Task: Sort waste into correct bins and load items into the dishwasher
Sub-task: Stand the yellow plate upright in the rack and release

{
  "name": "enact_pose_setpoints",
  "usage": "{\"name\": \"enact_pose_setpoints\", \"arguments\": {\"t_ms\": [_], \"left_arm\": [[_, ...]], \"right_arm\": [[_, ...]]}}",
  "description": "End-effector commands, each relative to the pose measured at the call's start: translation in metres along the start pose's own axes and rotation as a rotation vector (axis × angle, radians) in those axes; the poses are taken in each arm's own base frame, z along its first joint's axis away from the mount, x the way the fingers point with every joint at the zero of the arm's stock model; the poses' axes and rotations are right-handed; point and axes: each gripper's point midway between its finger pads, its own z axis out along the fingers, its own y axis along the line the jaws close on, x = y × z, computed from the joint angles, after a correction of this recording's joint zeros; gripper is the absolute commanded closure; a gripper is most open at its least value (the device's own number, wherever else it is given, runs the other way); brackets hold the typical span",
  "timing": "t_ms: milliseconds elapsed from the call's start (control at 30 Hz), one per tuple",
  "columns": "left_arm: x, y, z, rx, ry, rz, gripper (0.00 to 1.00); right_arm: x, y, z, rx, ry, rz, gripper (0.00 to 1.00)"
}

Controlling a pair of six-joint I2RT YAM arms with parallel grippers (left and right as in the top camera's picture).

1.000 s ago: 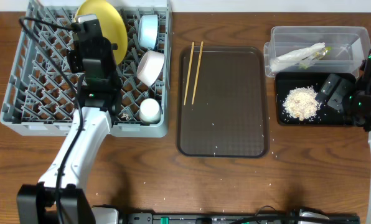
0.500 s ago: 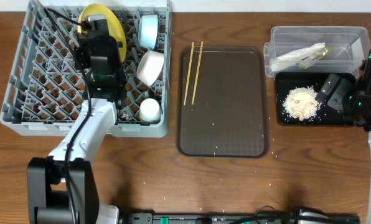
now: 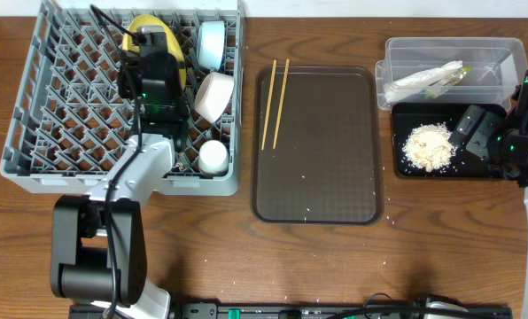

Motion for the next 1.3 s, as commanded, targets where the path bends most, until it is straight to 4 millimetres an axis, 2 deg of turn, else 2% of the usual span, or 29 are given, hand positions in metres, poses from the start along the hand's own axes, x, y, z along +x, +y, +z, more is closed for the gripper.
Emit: {"name": "enact_pose_setpoints", "arguments": {"t_ms": [0, 233, 267, 300, 367, 467, 633, 767, 867, 933, 1067, 1167, 1267], "left_arm": [[-0.002, -0.015, -0.003, 0.040, -0.014, 0.017, 0.93], [0.003, -0.036, -0.013, 0.104, 0.002, 0.058, 0.91], [0.007, -0.038, -0.014, 0.112, 0.017, 0.074, 0.84], [0.011, -0.040, -0.014, 0.118, 0.032, 0.089, 0.83], [0.018, -0.042, -0.014, 0.125, 0.055, 0.102, 0.65], [0.022, -0.043, -0.015, 0.128, 0.070, 0.076, 0.51], [0.017, -0.041, -0.014, 0.122, 0.060, 0.045, 0.35], [-0.002, -0.029, -0.019, 0.110, 0.030, 0.014, 0.22], [-0.023, -0.013, -0.029, 0.099, -0.008, -0.046, 0.18], [-0.038, 0.007, -0.043, 0.096, -0.021, -0.135, 0.16], [-0.035, 0.026, -0.066, 0.122, 0.038, -0.217, 0.15], [-0.025, 0.031, -0.086, 0.175, 0.102, -0.258, 0.15], [-0.012, 0.034, -0.110, 0.230, 0.194, -0.396, 0.14]], "right_arm": [[-0.004, -0.005, -0.002, 0.008, -0.011, 0.028, 0.01], [-0.004, -0.005, -0.002, 0.008, -0.011, 0.029, 0.01], [-0.004, -0.005, -0.002, 0.008, -0.011, 0.029, 0.01], [-0.004, -0.005, -0.002, 0.008, -0.011, 0.029, 0.01], [-0.004, -0.005, -0.002, 0.008, -0.011, 0.028, 0.01], [-0.004, -0.005, -0.002, 0.008, -0.011, 0.029, 0.01], [-0.004, -0.005, -0.002, 0.008, -0.011, 0.029, 0.01], [-0.004, -0.005, -0.002, 0.008, -0.011, 0.028, 0.01], [-0.004, -0.005, -0.002, 0.008, -0.011, 0.029, 0.01], [-0.004, -0.005, -0.002, 0.008, -0.011, 0.028, 0.01], [-0.004, -0.005, -0.002, 0.008, -0.011, 0.029, 0.01], [-0.004, -0.005, -0.002, 0.008, -0.011, 0.028, 0.01], [-0.004, -0.005, -0.002, 0.008, -0.010, 0.028, 0.01]]}}
